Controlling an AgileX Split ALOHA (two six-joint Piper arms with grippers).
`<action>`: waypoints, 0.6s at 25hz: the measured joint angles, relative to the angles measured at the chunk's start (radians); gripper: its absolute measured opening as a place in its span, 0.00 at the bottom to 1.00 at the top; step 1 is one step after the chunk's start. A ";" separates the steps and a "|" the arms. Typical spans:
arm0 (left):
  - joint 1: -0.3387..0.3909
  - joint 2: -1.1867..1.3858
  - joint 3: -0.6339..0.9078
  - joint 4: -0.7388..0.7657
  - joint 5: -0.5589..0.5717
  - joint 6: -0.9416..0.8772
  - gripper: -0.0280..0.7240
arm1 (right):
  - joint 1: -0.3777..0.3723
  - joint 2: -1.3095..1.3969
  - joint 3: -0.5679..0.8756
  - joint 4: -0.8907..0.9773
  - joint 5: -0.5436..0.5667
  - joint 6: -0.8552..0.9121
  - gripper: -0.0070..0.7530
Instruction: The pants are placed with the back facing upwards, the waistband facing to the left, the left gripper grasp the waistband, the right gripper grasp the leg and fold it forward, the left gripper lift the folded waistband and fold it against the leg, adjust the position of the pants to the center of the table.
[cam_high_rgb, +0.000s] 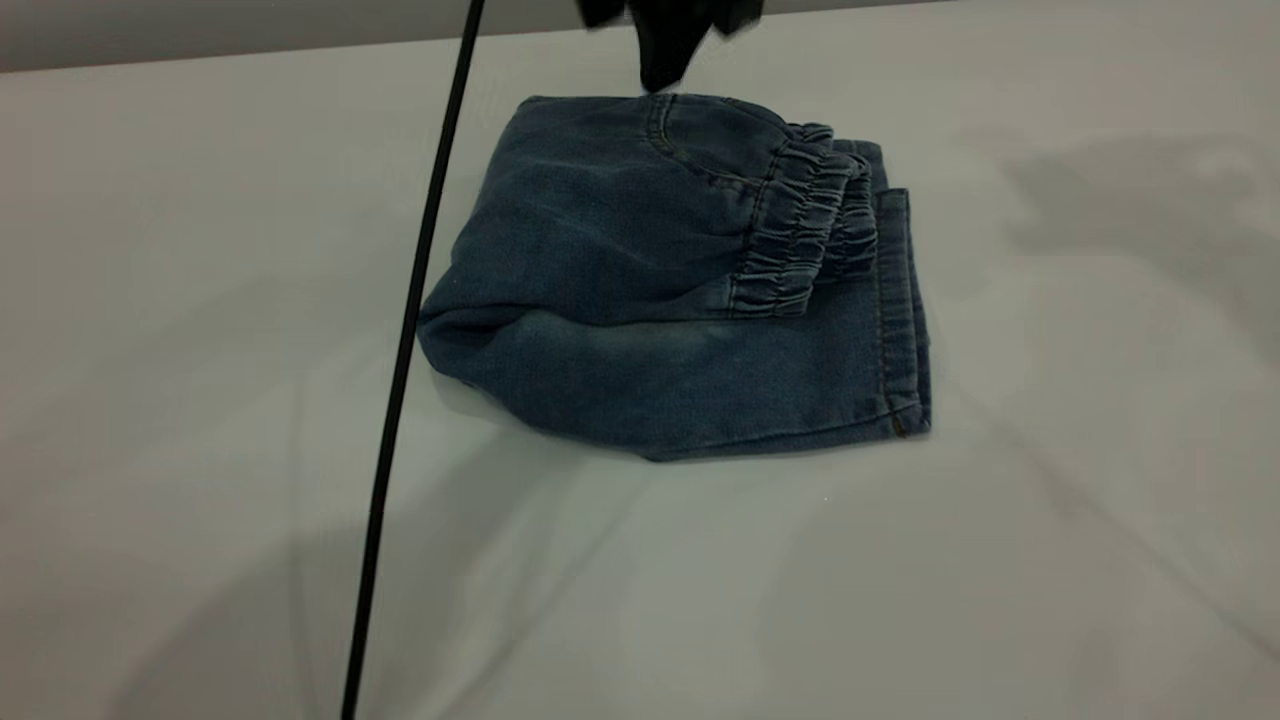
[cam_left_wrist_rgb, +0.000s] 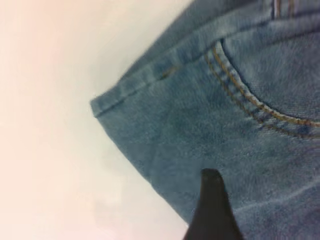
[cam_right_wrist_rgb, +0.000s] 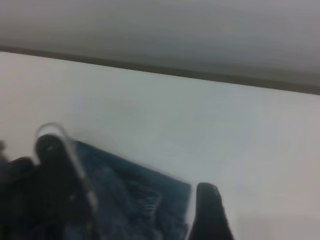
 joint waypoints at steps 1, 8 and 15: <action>0.000 -0.010 0.000 0.000 0.002 0.000 0.66 | 0.000 -0.019 0.000 0.014 0.014 -0.002 0.56; 0.000 -0.165 0.002 0.005 0.002 -0.098 0.66 | 0.000 -0.189 0.000 0.062 0.211 0.041 0.56; 0.000 -0.396 0.002 -0.031 0.002 -0.185 0.66 | 0.000 -0.341 0.001 0.177 0.317 0.010 0.56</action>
